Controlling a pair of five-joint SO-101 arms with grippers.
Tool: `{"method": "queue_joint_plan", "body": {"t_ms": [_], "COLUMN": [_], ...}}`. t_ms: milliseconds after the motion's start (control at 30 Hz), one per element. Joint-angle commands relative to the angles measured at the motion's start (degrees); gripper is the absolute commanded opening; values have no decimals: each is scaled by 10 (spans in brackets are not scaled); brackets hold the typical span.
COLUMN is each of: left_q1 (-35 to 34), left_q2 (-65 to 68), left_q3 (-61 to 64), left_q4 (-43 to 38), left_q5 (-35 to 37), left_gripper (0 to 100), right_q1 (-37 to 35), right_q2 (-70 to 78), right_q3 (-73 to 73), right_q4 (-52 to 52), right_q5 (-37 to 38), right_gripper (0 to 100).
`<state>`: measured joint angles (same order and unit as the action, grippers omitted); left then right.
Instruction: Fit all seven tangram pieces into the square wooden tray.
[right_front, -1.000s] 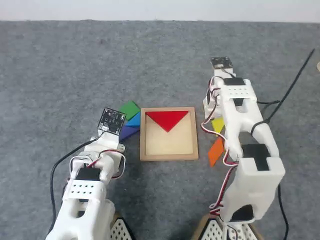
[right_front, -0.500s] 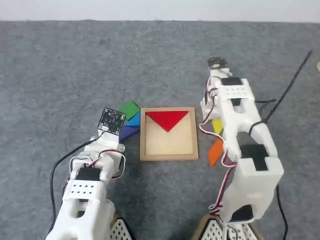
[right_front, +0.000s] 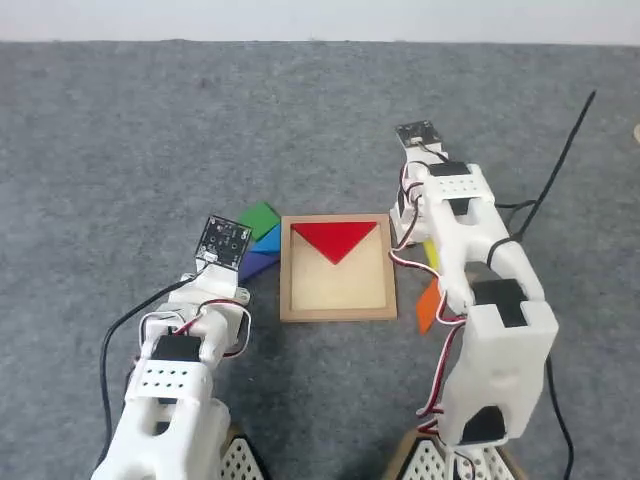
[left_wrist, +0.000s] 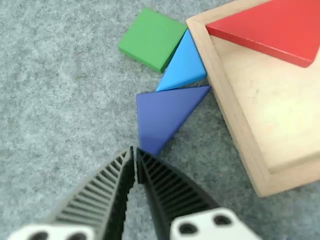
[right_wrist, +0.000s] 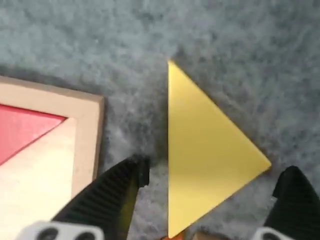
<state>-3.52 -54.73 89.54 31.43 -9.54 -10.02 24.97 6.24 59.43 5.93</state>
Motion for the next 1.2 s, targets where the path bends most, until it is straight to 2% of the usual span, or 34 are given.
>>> {"method": "queue_joint_plan", "body": {"t_ms": [0,300,500,1000,1167], "left_q1": [0,0,0,0,0], "left_q2": [1,1,1,1,1], "left_q3": [-24,-24,-24,-24,-24], "left_q4": [-9,-9,-9,-9,-9], "left_q5": [1,1,1,1,1], "left_gripper": [14,14,14,14,14], "right_q1": [-1,-4,-5,2,9], "right_q2": [0,0,0,-6,-25], "right_q3": [-13,-13,-14,-13,-40], "right_q4": [-15,-16,-23,-8,26], "right_q5": [4,5,10,11,82], "right_gripper": [383,382,280,292,292]}}
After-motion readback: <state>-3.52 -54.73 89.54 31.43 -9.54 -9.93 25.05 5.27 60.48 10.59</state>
